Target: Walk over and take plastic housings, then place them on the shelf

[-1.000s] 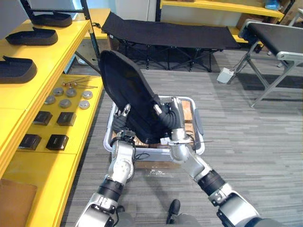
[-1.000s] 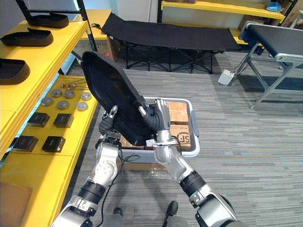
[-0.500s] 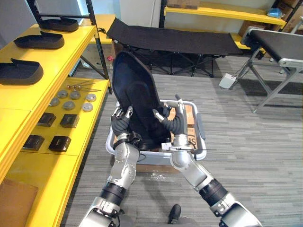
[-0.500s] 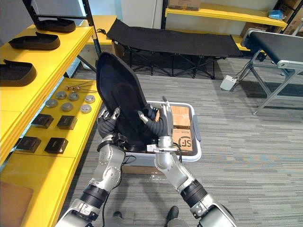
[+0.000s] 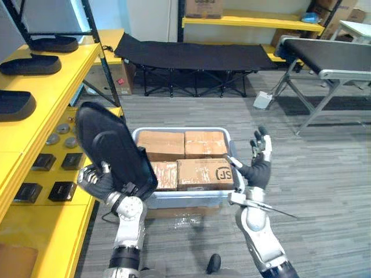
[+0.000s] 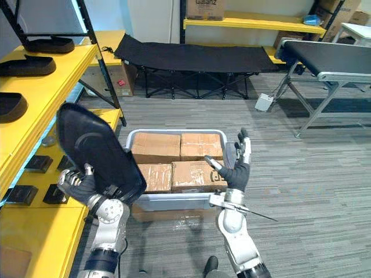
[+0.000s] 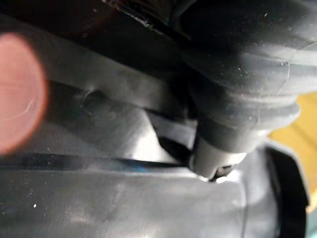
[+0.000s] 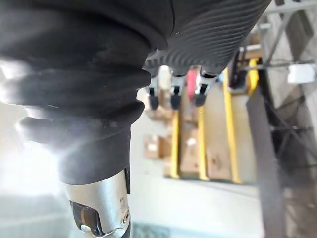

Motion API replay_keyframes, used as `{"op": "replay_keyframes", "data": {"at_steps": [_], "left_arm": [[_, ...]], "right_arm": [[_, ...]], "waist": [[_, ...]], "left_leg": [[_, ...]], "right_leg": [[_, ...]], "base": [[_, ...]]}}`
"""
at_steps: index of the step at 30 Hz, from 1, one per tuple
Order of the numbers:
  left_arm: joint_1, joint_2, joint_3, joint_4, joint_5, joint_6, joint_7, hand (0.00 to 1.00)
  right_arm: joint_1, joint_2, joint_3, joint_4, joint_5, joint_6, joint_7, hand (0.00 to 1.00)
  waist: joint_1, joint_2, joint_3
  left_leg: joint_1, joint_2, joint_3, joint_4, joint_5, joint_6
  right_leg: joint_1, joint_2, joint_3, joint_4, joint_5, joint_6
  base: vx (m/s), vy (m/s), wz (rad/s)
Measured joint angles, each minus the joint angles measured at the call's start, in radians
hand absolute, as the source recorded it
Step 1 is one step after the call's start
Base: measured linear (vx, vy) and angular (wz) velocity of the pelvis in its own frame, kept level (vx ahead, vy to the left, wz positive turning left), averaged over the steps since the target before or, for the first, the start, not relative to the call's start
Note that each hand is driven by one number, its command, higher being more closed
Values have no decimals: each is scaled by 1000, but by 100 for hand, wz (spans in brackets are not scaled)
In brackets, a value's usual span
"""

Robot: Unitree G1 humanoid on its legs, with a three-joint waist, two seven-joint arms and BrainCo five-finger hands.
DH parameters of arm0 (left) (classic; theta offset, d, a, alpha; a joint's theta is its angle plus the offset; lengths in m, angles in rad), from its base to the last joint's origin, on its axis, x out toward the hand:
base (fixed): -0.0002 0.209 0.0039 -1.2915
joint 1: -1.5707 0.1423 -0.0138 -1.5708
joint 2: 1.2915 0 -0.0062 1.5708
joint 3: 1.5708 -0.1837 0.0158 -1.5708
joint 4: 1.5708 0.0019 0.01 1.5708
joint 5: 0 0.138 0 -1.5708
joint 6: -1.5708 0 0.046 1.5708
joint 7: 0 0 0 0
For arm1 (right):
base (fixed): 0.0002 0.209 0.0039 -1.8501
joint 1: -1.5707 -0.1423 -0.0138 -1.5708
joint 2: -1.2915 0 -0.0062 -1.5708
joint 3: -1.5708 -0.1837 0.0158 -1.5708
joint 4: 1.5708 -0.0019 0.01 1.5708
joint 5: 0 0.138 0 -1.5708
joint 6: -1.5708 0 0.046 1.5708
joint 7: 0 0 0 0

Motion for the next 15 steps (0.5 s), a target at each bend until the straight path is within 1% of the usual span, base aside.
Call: {"op": "replay_keyframes", "data": {"at_steps": [1, 3, 5, 6, 7, 8, 10, 12, 15], "left_arm": [[9, 0, 7, -3, -1, -1, -4, 100], [51, -3, 26, -42, -13, -7, -33, 100], [119, -24, 35, -128, -55, -28, -129, 100], [148, -34, 31, -170, -84, -36, -176, 100], [186, -37, 13, -222, -122, -39, -245, 100], [204, -36, 4, -242, -128, -39, -271, 100], [263, -36, -28, -298, -166, -40, -372, 100], [281, -37, -30, -317, -170, -40, -420, 100], [307, -35, -28, -350, -204, -40, -462, 100]], "right_arm": [[20, 1, -20, 0, 14, -3, 10, 0], [71, 3, -77, 3, 18, 2, 45, 0], [101, 3, -114, 41, 54, 21, 88, 0], [104, 6, -122, 65, 63, 24, 104, 0], [115, 10, -132, 87, 84, 34, 128, 0], [119, 11, -134, 101, 92, 35, 136, 0], [123, 13, -136, 148, 100, 52, 168, 0], [122, 16, -136, 161, 100, 63, 188, 0], [114, 16, -129, 202, 102, 69, 218, 0]], "waist": [[-1, 2, -4], [-5, 12, -11], [-19, 23, -18], [-21, 28, -21], [-21, 36, -25], [-21, 40, -27], [-16, 53, -33], [-5, 60, -31], [4, 65, -28]], "left_leg": [[0, -1, 4, 0, -1, 1], [6, -1, 16, 0, -6, 1], [12, -2, 33, -1, -11, 2], [13, -2, 37, 0, -14, 2], [13, -3, 37, 1, -17, 4], [13, -3, 37, 1, -17, 4], [13, -6, 36, 0, -20, 7], [12, -7, 33, 0, -21, 8], [9, -8, 3, 0, -25, 15]], "right_leg": [[-2, 0, 4, 0, 0, 0], [-7, 0, 19, 0, 1, 1], [-11, 0, 28, 0, 1, 2], [-12, 0, 33, 0, 1, 2], [-12, -1, 36, 0, 1, 2], [-12, -1, 36, 0, 1, 1], [-11, -4, 35, 0, 0, 3], [-9, -5, 30, 0, -1, 5], [6, -9, 2, 0, -12, 12]], "base": [[20, 42, -25], [15, 39, -19], [20, 47, -17], [43, 53, -17], [37, 43, -9], [37, 43, -2], [26, 43, 2], [13, 34, 6], [7, 24, 24]]}}
